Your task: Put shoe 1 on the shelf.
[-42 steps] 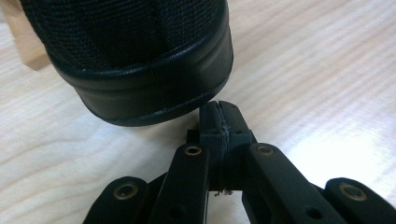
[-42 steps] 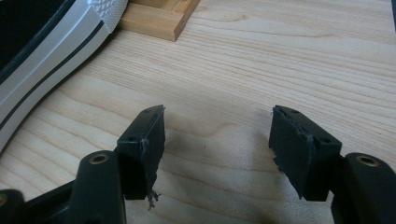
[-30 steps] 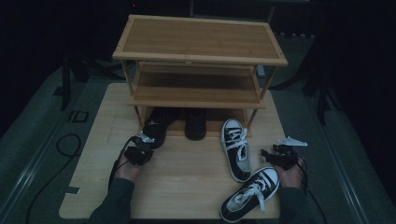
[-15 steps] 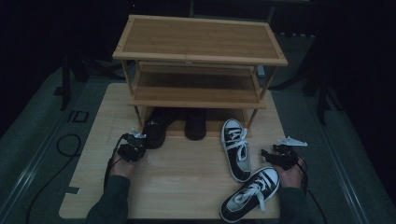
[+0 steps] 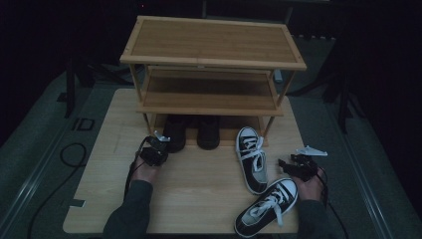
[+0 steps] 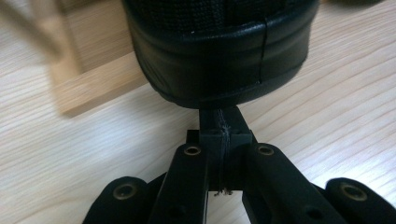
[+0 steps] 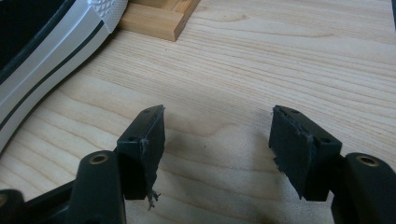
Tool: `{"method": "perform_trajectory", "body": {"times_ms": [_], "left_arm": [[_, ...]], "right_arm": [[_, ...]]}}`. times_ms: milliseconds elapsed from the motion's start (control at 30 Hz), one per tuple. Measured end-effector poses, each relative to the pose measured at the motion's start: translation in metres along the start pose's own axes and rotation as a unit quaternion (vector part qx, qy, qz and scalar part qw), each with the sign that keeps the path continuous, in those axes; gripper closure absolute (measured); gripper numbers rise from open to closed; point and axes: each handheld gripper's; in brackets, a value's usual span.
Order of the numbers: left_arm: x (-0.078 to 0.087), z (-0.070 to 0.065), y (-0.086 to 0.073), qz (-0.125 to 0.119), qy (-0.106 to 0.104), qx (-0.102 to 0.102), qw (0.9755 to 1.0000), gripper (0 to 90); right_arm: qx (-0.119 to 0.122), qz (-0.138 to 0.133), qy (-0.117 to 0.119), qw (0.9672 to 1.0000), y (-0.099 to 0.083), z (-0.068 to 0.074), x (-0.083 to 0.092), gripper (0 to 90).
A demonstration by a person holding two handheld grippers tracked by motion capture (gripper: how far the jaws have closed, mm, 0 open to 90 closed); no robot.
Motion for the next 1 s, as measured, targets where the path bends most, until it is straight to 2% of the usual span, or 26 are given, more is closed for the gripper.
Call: {"method": "perform_trajectory", "body": {"times_ms": [233,467,667,733,1000], "left_arm": [[-0.013,-0.016,0.011,0.010,-0.009,-0.014,0.9998,89.8],[-0.020,-0.024,0.016,0.017,-0.016,-0.026,0.9994,89.9],[-0.024,-0.029,0.022,0.021,-0.021,-0.028,0.9992,89.8],[-0.025,-0.030,0.025,0.024,-0.016,-0.028,0.9992,89.9],[-0.027,-0.026,0.029,0.029,-0.023,-0.015,0.9992,89.8]], "right_arm": [[0.000,0.000,0.000,1.0000,0.000,0.000,0.000,35.5],[0.000,0.000,0.000,1.0000,0.000,0.000,0.000,35.5],[0.000,0.000,0.000,1.0000,0.000,0.000,0.000,35.5],[0.000,0.000,0.000,1.0000,0.000,0.000,0.000,35.5],[0.000,0.000,0.000,1.0000,0.000,0.000,0.000,35.5]]}}
Point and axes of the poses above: each handheld gripper's, and its own axes: x roughly backward along the jaws, y roughly out of its top, z roughly to its left
